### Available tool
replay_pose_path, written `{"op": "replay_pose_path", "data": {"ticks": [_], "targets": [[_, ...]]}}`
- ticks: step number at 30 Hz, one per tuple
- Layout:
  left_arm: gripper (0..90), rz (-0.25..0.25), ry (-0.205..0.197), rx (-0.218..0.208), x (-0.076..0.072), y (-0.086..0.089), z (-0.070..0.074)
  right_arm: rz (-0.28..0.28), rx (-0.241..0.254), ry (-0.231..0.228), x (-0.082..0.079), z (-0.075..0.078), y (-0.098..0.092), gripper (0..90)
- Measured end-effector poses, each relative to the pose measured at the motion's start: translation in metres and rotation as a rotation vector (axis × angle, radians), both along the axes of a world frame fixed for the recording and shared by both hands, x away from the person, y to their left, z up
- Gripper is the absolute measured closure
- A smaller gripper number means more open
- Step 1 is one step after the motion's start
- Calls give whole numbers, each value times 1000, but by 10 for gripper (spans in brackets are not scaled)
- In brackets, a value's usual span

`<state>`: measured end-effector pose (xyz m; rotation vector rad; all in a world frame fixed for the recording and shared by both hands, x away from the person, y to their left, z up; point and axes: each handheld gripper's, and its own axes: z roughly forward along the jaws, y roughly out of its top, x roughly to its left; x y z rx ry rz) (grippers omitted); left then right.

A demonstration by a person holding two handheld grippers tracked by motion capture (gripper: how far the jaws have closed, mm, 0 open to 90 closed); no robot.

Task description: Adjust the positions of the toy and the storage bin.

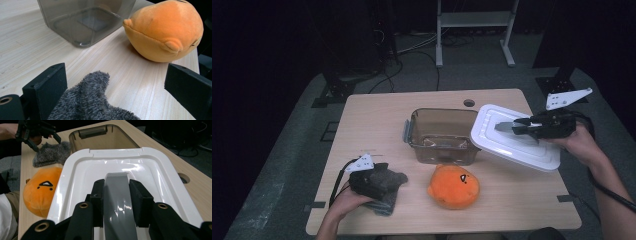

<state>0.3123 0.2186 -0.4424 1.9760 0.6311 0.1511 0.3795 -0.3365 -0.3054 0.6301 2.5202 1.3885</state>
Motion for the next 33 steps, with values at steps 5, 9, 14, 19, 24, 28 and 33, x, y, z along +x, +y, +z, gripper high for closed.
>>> {"op": "replay_pose_path", "data": {"ticks": [5,9,14,19,24,28,33], "targets": [[35,2,-2,3,0,0,0,-24,4,8,-6,-6,-12,656],[35,2,-2,2,0,0,0,-37,15,19,-11,-12,-19,656],[35,4,-3,2,0,0,0,-50,26,24,-16,-20,-27,656],[33,4,-4,3,0,0,0,-57,37,26,-22,-26,-35,656],[32,3,-3,4,0,0,0,-68,40,31,-29,-30,-43,656],[32,5,-3,0,0,-1,1,-78,46,36,-33,-35,-48,655],[32,3,-4,4,0,-1,0,-84,41,46,-38,-42,-53,655]]}}
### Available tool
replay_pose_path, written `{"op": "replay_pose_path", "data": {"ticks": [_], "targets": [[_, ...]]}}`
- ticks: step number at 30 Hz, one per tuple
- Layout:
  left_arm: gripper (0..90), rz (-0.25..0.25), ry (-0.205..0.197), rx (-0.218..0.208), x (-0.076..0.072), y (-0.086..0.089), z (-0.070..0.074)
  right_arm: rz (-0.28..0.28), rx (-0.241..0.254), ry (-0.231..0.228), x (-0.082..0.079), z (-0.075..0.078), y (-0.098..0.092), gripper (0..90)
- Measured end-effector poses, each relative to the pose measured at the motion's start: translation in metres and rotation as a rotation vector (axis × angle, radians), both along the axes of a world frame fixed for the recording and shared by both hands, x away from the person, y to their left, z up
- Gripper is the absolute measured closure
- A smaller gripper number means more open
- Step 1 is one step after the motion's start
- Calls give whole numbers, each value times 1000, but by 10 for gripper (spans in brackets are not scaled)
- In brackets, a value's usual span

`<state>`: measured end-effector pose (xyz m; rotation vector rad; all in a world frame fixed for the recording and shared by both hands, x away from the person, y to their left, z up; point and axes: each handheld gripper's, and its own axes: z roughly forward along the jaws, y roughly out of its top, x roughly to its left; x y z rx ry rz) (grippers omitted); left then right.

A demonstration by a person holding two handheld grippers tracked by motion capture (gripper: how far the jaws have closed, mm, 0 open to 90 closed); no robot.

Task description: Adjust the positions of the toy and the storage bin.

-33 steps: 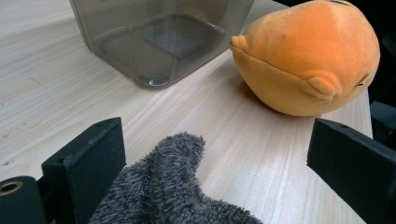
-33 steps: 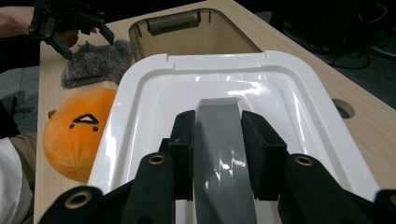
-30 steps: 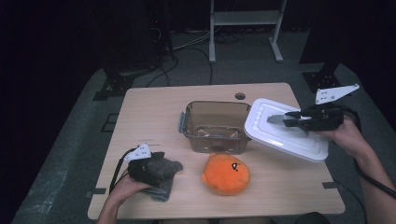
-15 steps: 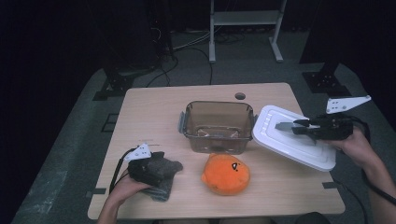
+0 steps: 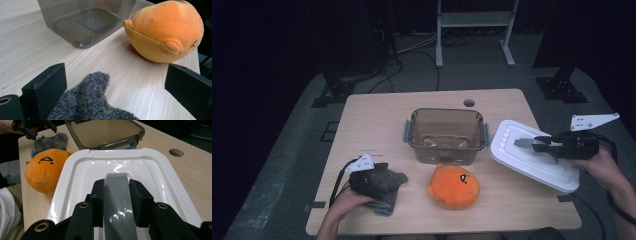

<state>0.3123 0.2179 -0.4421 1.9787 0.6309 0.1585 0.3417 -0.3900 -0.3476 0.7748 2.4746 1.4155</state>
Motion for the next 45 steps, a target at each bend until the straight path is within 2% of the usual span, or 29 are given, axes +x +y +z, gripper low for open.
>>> {"op": "replay_pose_path", "data": {"ticks": [14,24,45], "targets": [[31,4,1,-5,0,0,0,-13,0,31,-4,-22,-6,655],[31,2,3,-8,0,0,0,-12,2,64,-5,-42,-4,655],[31,0,3,-8,0,1,1,-4,16,97,-6,-74,5,654]]}}
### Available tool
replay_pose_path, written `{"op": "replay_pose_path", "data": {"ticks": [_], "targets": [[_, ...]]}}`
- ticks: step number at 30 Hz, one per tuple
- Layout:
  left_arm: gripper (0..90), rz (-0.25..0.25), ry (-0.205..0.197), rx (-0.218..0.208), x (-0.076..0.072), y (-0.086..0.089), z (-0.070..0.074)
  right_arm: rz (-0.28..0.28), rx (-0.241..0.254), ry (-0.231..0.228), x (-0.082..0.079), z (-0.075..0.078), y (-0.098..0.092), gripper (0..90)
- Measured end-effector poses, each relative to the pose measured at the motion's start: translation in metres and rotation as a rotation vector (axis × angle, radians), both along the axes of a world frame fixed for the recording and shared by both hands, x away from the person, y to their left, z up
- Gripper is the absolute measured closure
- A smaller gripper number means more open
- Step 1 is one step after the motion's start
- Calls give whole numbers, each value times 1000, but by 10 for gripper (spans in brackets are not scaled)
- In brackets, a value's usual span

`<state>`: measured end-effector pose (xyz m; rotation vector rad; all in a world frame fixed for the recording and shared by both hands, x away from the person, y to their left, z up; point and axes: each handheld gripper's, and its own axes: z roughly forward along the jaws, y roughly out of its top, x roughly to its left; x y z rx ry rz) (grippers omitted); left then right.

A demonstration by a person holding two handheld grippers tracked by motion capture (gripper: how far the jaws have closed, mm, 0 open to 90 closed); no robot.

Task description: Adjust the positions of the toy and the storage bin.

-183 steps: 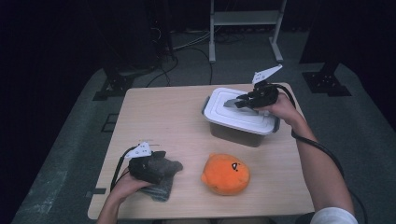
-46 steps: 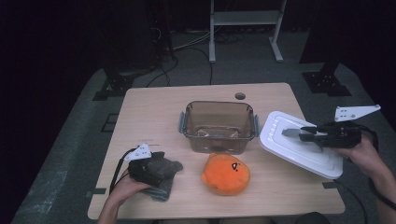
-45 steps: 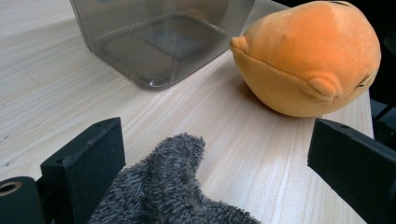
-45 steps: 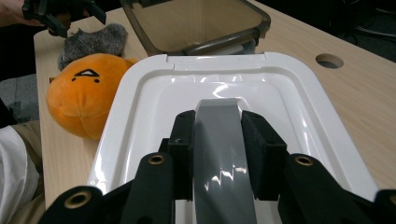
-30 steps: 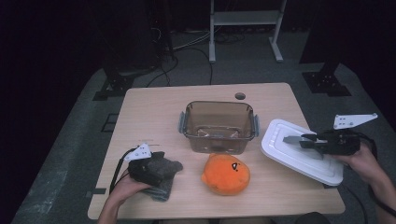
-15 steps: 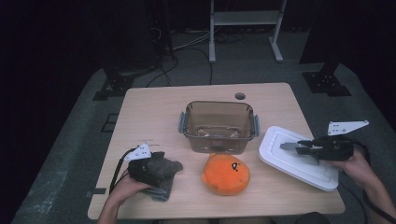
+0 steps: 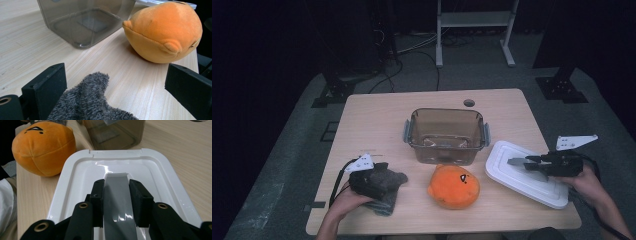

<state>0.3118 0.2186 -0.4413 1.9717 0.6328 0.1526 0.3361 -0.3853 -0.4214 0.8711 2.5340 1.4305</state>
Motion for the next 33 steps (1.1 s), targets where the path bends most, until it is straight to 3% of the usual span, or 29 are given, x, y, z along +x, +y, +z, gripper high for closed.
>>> {"op": "replay_pose_path", "data": {"ticks": [33], "targets": [[30,-8,1,3,0,0,0,9,23,45,-5,-33,11,655]]}}
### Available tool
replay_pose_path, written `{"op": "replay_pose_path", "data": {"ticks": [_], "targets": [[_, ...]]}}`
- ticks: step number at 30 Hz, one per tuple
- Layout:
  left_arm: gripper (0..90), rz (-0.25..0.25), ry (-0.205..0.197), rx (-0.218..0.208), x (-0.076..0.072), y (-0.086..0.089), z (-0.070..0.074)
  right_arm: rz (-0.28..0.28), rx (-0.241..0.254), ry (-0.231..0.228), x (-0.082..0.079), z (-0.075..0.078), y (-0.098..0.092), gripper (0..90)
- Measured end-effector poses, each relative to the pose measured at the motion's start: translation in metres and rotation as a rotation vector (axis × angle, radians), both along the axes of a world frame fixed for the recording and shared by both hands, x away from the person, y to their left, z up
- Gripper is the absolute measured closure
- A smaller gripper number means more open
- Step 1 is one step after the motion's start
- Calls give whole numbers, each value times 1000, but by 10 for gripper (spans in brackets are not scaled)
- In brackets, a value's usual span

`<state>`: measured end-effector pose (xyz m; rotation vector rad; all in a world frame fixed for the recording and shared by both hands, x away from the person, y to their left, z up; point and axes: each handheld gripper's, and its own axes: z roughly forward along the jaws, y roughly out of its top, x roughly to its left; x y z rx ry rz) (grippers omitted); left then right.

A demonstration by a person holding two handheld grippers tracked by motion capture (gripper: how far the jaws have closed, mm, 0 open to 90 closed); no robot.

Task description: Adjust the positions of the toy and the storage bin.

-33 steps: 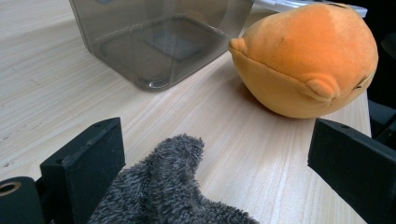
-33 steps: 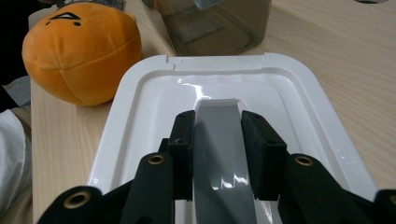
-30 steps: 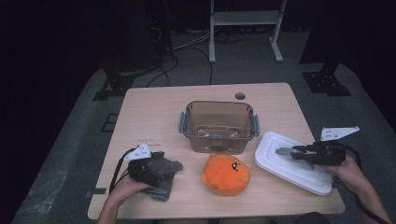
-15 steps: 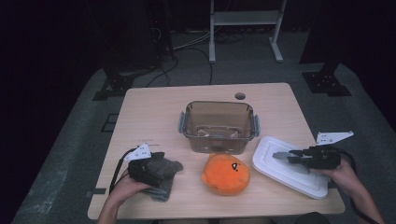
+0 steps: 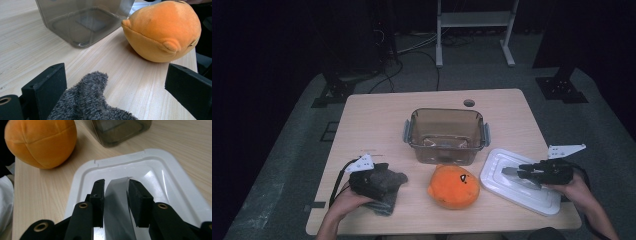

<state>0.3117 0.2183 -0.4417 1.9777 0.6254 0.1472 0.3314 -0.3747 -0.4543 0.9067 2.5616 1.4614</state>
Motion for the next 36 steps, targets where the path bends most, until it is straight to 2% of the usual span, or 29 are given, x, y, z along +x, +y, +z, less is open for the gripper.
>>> {"op": "replay_pose_path", "data": {"ticks": [4,14,19,27,36], "targets": [[30,1,1,-1,0,0,0,-8,8,-5,-1,4,0,643],[30,0,0,-1,0,0,0,15,4,-41,0,21,9,579],[30,-1,0,-2,0,0,0,49,14,-55,0,31,21,544],[30,-2,3,-1,0,0,0,122,34,-66,-1,46,51,478],[30,-2,3,1,0,0,0,201,36,-71,-3,55,82,416]]}}
